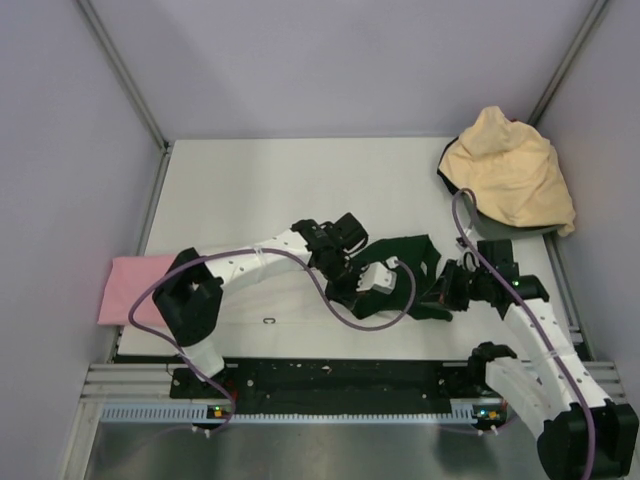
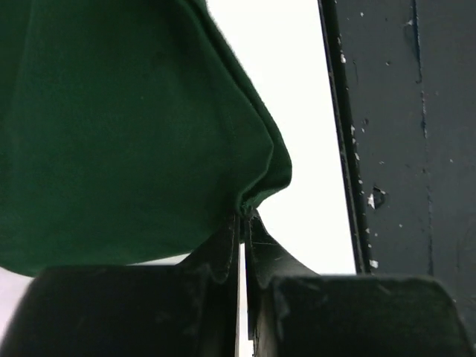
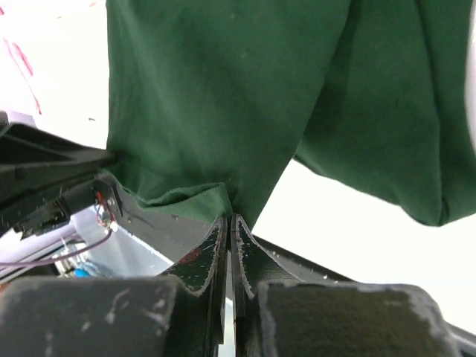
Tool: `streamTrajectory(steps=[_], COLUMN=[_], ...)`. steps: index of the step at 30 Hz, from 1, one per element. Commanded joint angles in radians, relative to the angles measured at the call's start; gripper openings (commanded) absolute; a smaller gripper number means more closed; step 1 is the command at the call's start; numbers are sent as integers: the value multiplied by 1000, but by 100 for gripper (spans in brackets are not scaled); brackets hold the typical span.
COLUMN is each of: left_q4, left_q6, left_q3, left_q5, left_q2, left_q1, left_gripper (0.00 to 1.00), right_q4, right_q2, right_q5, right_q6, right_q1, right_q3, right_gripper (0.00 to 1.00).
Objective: Fold and stack the t-shirts
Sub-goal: Fold the other side of the tshirt into a rectangle
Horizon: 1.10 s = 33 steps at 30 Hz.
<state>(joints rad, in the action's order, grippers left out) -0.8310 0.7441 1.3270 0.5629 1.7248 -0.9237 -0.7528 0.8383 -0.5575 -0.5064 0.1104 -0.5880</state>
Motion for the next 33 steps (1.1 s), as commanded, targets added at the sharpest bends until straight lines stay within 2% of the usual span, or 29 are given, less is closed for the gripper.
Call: streamTrajectory(steps=[1, 4, 8, 14, 23, 27, 33], left_q4=[-34, 9, 65, 237, 302, 342, 368], left_q6=[-12, -44, -121, -348, -439, -486, -488], left_q3=[-15, 15, 72, 127, 176, 173, 164], left_q5=[120, 126, 132, 94, -30, -119, -162], left_q2=[-30, -18, 35, 117, 232, 245, 259], left_q1=[66, 117, 170, 281, 296, 312, 318], left_gripper=[0, 0, 0, 0, 0, 0, 0], right_q4=[-76, -19, 110, 288, 487, 538, 561], right_q2=[-51, -28, 95, 310, 539, 577, 613], right_q5=[-21, -7, 25, 149, 202, 194, 194], right_q6=[-50, -60, -40, 75, 147, 155, 164], right_q1=[32, 34, 32, 34, 6, 0, 0], right_q3=[59, 60, -16, -127, -197, -200, -205], right_gripper=[0, 0, 0, 0, 0, 0, 0])
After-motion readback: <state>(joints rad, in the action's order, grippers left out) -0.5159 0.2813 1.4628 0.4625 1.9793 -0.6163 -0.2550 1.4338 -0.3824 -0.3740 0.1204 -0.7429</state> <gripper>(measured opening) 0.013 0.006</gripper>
